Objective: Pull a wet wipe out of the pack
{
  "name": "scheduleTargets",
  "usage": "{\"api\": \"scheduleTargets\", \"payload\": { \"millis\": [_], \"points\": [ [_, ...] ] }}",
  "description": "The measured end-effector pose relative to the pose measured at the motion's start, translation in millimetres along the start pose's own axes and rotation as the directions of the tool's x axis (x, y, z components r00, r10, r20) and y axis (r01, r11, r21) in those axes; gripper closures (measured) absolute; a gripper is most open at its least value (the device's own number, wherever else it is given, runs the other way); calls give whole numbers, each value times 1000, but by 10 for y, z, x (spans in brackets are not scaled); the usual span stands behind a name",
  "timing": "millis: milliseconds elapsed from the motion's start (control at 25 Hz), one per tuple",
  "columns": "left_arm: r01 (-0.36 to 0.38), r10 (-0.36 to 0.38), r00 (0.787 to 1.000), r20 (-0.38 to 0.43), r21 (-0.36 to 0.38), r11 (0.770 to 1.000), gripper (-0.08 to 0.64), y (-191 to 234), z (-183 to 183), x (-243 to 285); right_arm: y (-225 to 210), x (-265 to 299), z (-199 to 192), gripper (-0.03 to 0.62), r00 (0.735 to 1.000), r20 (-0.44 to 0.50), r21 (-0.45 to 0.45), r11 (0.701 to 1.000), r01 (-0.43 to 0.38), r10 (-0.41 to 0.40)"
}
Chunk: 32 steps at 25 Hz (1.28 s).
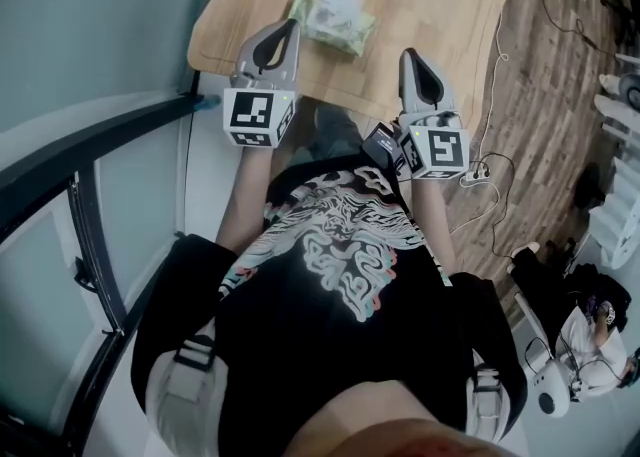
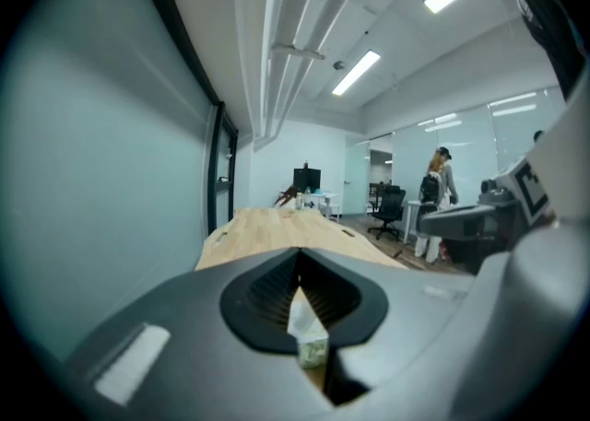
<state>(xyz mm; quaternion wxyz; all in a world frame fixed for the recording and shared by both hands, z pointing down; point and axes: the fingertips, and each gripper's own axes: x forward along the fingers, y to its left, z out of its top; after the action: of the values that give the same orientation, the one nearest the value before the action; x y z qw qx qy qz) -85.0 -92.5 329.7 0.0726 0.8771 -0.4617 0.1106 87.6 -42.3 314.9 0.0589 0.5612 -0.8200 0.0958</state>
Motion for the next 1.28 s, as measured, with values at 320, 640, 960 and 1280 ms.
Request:
{"api": "scheduleTargets", "payload": {
  "millis": [320,640,960,1280],
  "points": [
    [16,-15,1000,-22,48,999,574,-6,-68,185,-68,282,-61,594,999,-34,-120,992,-24,20],
    [39,-36,997,-65,40,998,574,-42,-256,326,1,372,-276,594,994,-92,-148,986,-73,60],
    [54,-51,994,-98,27,998,573,-96,-434,426,-90,458,-456,594,990,-129,-125,990,-68,52],
    [71,-66,987,-150,29,997,574,-123,-719,547,-126,582,-651,594,984,-158,-82,992,-90,77]
  ]
}}
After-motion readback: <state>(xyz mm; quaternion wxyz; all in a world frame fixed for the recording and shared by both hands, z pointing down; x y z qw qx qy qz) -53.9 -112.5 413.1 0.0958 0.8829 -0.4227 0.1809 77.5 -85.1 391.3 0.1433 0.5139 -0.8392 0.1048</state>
